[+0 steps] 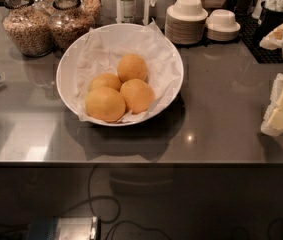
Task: Pick orange from white bowl
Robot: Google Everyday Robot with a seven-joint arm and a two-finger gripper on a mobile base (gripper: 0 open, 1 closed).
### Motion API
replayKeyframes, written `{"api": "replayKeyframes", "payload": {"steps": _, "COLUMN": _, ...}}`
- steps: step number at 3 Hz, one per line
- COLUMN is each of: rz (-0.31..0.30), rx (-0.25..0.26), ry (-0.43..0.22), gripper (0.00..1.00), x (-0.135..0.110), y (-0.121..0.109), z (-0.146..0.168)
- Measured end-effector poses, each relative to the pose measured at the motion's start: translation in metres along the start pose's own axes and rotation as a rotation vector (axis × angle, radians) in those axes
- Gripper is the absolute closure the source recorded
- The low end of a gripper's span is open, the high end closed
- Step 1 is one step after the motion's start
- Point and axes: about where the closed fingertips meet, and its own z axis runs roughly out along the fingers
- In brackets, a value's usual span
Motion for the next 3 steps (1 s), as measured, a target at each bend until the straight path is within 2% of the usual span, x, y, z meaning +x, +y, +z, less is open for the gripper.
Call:
{"api": "replayKeyframes", "payload": {"steps": 1, "rz": 0.000, "rx": 0.000, "ry": 0.000, "gripper": 0.00, "x": 0.000, "y": 0.000, "z": 0.000}}
{"api": "replayKeyframes", "payload": {"steps": 2, "rz": -0.029, "rx": -0.004, "ry": -0.023, "gripper": 0.00, "x": -0.010, "y": -0.001, "z": 0.002}}
{"api": "replayKeyframes", "payload": {"steps": 3, "rz": -0.078, "rx": -0.037, "ry": -0.074, "gripper": 0.00, "x": -0.031, "y": -0.008, "z": 0.015}}
